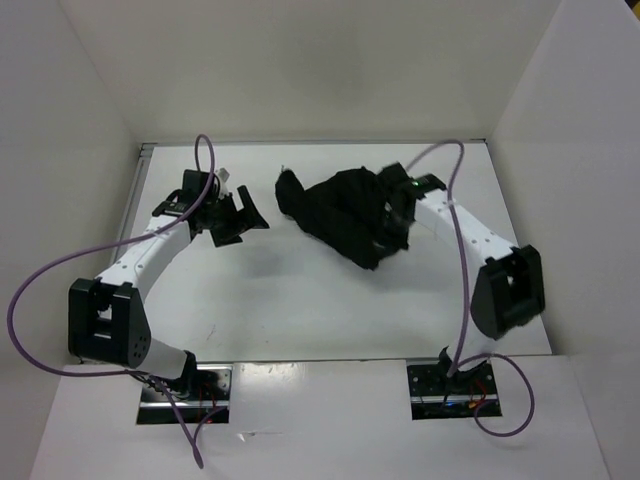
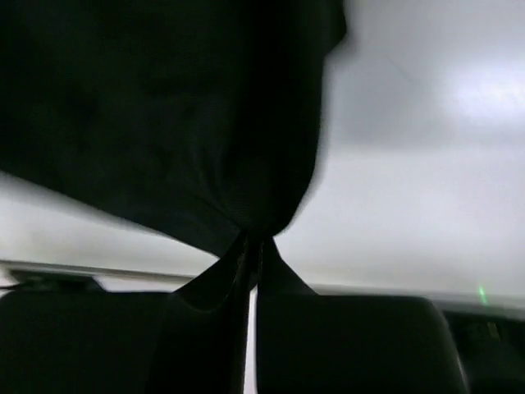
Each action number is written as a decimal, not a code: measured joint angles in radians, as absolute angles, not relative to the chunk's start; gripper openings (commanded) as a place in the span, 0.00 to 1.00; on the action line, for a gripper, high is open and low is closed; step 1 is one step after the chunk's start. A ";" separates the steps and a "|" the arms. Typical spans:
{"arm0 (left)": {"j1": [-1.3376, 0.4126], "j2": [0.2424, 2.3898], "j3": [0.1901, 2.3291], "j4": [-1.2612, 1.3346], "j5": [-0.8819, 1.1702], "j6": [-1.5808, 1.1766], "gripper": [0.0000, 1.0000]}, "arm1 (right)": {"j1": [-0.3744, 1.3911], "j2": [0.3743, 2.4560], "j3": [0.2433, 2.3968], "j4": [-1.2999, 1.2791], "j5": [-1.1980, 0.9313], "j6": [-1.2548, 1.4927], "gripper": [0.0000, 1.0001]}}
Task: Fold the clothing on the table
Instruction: Flatten the skirt out
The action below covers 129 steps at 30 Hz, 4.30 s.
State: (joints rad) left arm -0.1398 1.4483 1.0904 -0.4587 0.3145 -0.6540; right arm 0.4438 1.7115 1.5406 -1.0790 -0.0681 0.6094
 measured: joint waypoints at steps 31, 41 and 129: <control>-0.319 1.628 0.940 -0.493 0.445 -0.630 0.83 | 0.303 1.398 0.973 -0.997 -0.086 0.709 0.02; -0.423 1.727 0.950 -0.433 0.460 -0.699 0.54 | 0.303 1.435 0.983 -0.987 -0.086 0.705 0.02; -0.125 1.134 1.366 -0.707 0.573 -0.526 0.00 | 0.070 0.958 1.311 -0.837 -0.510 0.440 0.00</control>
State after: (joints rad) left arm -0.1253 1.1336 1.3659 -0.7071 0.5732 -0.5262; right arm 0.0700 0.9577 1.3113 -0.8371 -0.5098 0.4397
